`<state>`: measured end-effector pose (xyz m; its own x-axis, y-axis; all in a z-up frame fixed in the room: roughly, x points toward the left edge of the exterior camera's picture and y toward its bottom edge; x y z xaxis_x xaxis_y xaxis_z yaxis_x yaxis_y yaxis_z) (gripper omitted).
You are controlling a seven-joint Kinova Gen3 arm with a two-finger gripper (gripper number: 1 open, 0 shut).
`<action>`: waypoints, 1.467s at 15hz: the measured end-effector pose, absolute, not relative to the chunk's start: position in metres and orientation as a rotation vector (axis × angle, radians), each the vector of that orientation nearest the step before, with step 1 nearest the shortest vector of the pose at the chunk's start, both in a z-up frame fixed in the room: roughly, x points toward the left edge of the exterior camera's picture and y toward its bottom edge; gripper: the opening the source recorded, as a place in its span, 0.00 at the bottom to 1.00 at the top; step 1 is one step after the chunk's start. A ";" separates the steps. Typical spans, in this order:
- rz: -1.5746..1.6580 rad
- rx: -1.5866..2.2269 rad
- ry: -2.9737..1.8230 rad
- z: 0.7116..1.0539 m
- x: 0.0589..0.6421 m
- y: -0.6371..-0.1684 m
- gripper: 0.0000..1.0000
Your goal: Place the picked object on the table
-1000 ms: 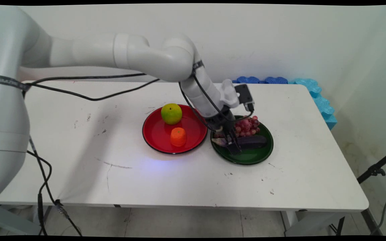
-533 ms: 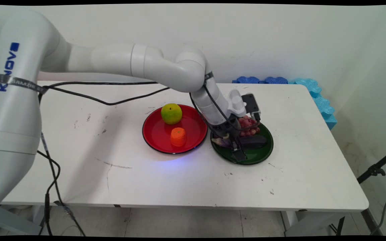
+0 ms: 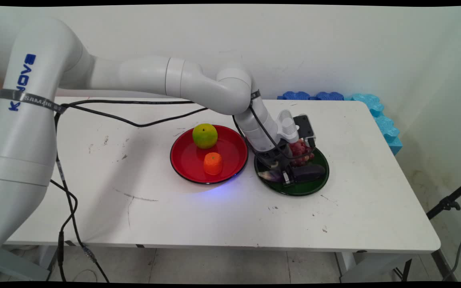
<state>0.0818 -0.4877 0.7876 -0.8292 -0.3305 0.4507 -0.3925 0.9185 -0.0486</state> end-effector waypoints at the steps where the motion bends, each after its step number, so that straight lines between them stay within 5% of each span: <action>1: 0.202 0.507 -2.634 0.789 0.081 -0.488 0.00; 16: 0.263 0.368 -2.530 0.907 0.128 -0.413 0.00; 22: 0.236 0.358 -2.532 0.919 0.164 -0.371 0.00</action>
<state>0.1641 -0.3711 0.9188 -0.8041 -0.2027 0.5589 -0.3026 0.9487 -0.0913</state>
